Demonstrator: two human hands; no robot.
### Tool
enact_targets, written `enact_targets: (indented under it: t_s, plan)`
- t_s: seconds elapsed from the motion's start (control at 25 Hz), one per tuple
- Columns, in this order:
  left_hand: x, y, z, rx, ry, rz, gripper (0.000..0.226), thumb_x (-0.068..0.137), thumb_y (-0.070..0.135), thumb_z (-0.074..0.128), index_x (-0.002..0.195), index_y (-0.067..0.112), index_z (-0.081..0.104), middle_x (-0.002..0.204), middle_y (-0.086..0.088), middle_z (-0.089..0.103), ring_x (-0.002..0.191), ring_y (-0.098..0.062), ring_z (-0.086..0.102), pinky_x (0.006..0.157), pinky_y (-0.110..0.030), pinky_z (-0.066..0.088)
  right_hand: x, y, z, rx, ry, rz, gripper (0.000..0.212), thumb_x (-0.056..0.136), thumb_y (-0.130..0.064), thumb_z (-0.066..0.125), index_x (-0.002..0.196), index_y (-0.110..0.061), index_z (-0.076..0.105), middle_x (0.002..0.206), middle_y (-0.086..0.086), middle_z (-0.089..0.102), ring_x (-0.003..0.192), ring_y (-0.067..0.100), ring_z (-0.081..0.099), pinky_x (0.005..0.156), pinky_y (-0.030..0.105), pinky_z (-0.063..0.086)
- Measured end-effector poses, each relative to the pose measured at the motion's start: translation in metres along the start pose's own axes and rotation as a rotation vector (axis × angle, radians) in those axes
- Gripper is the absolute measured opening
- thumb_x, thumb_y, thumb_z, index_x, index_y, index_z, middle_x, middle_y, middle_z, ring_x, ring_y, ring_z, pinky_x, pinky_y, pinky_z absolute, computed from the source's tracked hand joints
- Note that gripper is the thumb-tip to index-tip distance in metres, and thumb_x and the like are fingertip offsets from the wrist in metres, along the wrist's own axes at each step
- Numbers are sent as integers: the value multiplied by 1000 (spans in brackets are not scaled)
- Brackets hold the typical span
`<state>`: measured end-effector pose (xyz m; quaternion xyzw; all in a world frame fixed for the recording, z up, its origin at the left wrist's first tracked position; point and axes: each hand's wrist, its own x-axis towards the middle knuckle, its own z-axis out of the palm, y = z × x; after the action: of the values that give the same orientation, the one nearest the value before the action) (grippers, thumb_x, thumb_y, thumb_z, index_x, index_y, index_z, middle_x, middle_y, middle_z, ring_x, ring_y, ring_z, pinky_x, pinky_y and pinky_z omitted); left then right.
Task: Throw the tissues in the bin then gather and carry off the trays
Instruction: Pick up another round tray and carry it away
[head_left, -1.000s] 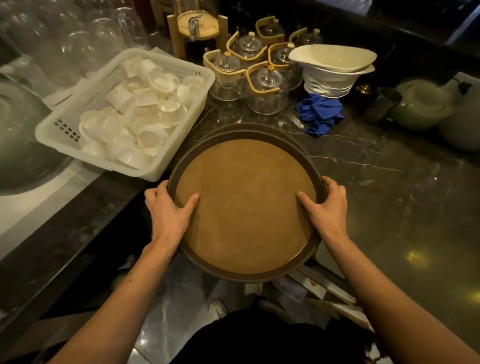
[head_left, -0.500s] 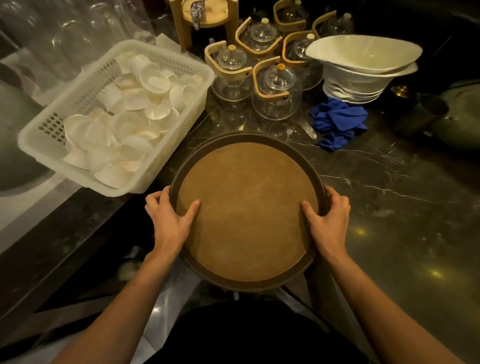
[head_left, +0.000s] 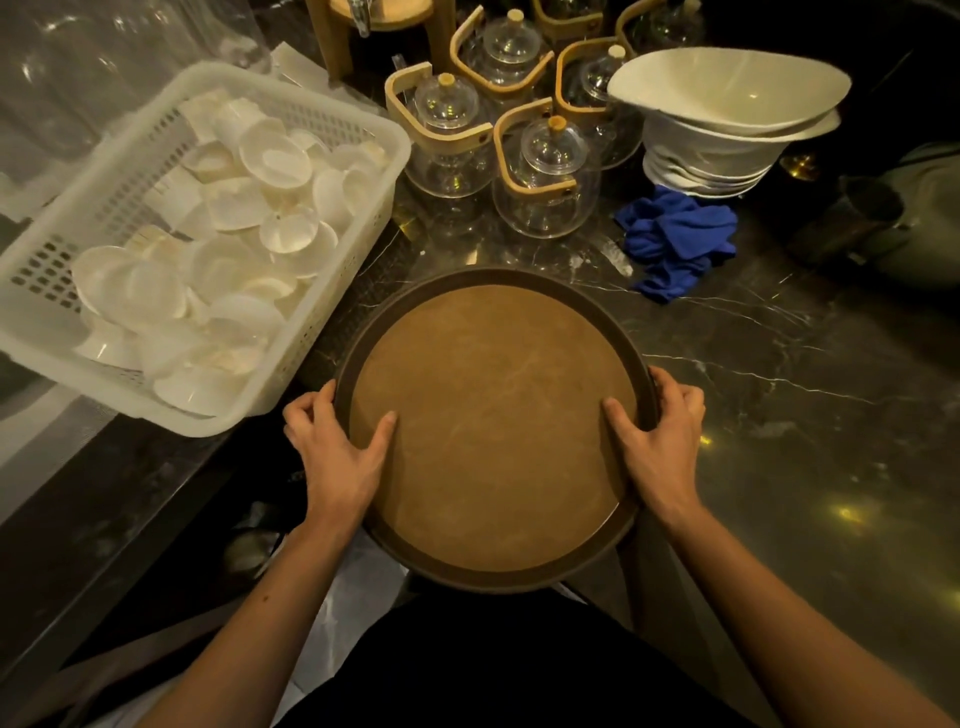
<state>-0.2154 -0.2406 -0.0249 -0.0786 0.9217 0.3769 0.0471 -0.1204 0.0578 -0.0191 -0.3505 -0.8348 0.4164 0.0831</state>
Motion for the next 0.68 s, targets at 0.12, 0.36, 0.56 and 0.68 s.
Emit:
enact_targets:
  t_s: [0.12,0.36,0.56,0.68]
  plan:
    - [0,-2,3,-4,9,6,75,82,36,73,143,8,38,135,-19,32,130,-35,31,107,-40,30,0,-1,0,19,1,-3,63,85,-33,71,140,-19,43,117,4,36,112,18,43,102,41,42]
    - [2,-4,4,54,-32,20,76,87,43,65,147,13,30,143,-18,32,134,-36,30,109,-49,31,1,1,1,0,-6,-25,57,90,-33,64,140,-19,41,119,2,36,111,13,42,98,31,39]
    - [6,-4,0,281,-85,140,77,94,51,47,150,7,17,137,-19,31,112,-42,51,86,-50,48,6,1,9,-93,-19,-80,55,94,-31,59,140,-13,37,125,8,37,107,12,44,93,31,41]
    - [5,-1,-2,264,-89,117,75,95,52,45,150,12,15,140,-18,30,110,-41,55,82,-48,48,6,-1,10,-99,-8,-64,51,95,-31,57,138,-14,38,128,10,39,104,11,44,89,31,42]
